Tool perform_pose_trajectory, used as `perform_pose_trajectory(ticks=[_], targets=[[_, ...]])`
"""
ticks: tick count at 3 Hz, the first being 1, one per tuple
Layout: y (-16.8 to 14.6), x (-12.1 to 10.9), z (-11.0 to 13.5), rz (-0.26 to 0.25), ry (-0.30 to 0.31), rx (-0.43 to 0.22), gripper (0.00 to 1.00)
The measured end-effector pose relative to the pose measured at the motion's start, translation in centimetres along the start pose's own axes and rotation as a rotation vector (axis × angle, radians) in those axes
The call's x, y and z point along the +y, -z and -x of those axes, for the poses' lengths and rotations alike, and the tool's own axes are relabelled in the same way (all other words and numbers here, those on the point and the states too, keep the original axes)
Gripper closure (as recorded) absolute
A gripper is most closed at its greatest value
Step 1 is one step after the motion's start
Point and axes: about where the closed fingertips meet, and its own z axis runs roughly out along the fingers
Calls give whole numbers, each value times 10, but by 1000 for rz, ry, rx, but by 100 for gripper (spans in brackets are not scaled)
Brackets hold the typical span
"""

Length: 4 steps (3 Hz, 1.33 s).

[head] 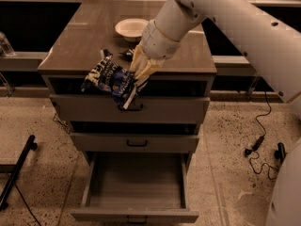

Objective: Place blue chip bag into bottom drawer

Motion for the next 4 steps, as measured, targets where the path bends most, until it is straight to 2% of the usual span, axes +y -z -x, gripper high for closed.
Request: perform_pose_trajectory(ticks=[1,2,3,4], targets=[[-16,30,-14,65,122,127,100],[-32,70,-38,136,266,273,100],[-45,82,-44,178,273,299,100],[-56,88,-57,217,268,381,100]])
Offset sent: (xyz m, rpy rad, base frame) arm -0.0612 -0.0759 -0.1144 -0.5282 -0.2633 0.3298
